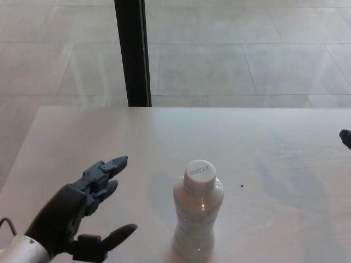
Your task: The robot uses its left hand to to lift the bottle kept on the middle of the desk and tilts it towards its right hand. It then uses its right hand to rotate its cap to open it and places the bottle and cap back on the desk
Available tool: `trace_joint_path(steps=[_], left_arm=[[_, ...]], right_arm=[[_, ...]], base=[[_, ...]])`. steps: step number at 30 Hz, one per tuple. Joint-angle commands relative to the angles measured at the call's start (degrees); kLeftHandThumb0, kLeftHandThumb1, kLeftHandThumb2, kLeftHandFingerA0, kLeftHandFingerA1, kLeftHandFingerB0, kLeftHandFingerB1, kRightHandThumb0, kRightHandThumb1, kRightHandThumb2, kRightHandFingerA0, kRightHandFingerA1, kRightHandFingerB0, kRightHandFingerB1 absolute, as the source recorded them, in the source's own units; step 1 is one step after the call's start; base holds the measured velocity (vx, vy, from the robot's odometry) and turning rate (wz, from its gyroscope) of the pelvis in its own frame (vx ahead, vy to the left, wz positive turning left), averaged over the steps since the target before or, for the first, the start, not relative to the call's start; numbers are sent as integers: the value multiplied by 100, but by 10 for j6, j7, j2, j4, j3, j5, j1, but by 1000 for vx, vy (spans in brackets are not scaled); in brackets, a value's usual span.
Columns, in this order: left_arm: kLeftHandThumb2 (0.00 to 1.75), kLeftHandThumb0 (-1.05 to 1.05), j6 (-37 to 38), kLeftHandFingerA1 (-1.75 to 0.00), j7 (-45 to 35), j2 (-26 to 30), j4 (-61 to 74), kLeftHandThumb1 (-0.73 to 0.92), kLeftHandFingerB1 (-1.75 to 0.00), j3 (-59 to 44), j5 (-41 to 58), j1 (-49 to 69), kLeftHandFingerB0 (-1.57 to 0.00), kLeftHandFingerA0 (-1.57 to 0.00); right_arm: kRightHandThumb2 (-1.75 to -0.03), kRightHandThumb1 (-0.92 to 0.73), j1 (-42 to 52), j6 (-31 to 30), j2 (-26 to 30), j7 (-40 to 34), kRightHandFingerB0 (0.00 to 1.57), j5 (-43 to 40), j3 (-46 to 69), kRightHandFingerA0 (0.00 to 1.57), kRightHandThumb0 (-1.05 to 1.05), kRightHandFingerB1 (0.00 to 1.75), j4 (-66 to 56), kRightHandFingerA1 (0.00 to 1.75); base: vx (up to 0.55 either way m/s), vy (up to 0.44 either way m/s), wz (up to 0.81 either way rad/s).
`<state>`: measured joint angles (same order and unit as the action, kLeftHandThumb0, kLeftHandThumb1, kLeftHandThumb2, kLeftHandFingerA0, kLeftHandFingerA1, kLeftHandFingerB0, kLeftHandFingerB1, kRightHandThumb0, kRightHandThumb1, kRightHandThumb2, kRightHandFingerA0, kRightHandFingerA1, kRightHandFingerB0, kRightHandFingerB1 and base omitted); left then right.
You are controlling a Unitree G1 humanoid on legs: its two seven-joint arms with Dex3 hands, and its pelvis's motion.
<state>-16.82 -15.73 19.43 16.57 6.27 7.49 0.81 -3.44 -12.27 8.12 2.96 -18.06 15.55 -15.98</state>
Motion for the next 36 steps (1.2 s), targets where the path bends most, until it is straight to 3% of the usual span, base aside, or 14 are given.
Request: trace_joint_path(steps=[1,5,12,13,14,19,22,26,27,28,30,31,33,36], left_arm=[[74,-83,22,-17,13,-15,-17,42,-19,17,-37,-2,0,0],[93,-89,8,-27,22,-26,-18,48,-15,33,-57,-9,0,0],[63,-89,2,0,27,-12,-16,61,-14,63,-106,-1,0,0],[95,-96,4,-25,29,-13,-19,51,-8,65,-109,2,0,0],[96,-100,0,-21,28,-11,-19,53,-3,67,-111,5,0,0],[96,-101,-10,-20,30,-10,-19,54,0,73,-127,14,0,0],[96,-101,-6,-20,29,-16,-26,54,0,74,-130,19,0,0],[96,-100,-5,-20,36,-27,-34,53,0,79,-139,20,0,0],[96,-101,-2,-20,38,-30,-37,54,0,79,-142,20,0,0],[59,-92,-7,0,44,-41,-41,61,0,80,-141,15,0,0],[59,-91,-1,0,52,-51,-46,61,0,83,-150,12,0,0],[75,-90,3,0,53,-54,-49,53,0,83,-152,11,0,0],[60,-90,5,0,58,-64,-55,62,0,83,-156,9,0,0],[98,-102,-7,-18,69,-90,-57,55,0,80,-153,3,0,0]], right_arm=[[-98,-62,-1,-5,-6,-10,16,7,-4,31,-69,45,3,63],[-64,-78,-4,-6,-12,-10,24,3,-7,34,-68,31,5,61],[-64,-78,-3,-4,-14,-11,23,4,-9,34,-68,32,6,62],[-64,-79,-3,0,-15,-11,23,5,-9,34,-68,31,9,63],[-98,-62,-3,3,-16,-10,17,5,-9,33,-69,46,10,65],[-98,-63,-3,6,-20,-11,17,7,-11,34,-72,45,12,65],[-64,-77,-5,6,-25,-16,24,10,-13,37,-69,30,13,64],[-65,-78,-6,6,-25,-13,23,11,-13,35,-68,31,15,63],[-98,-62,-6,5,-25,-13,15,12,-14,34,-70,44,14,65],[-97,-61,-6,1,-27,-15,17,12,-15,34,-69,45,12,65],[-65,-78,-5,-1,-28,-16,24,13,-16,35,-68,31,10,62],[-99,-62,-5,-1,-29,-15,15,14,-16,33,-69,45,10,65],[-98,-63,-5,0,-30,-16,17,16,-18,33,-71,45,10,65],[-98,-63,-3,0,-34,-17,18,19,-22,34,-72,46,7,65]], base=[[0,0,0],[0,0,0],[0,0,0],[0,0,0],[0,0,0],[0,0,0],[0,0,0],[0,0,0],[0,0,0],[0,0,0],[0,0,0],[0,0,0],[0,0,0],[0,0,0]])
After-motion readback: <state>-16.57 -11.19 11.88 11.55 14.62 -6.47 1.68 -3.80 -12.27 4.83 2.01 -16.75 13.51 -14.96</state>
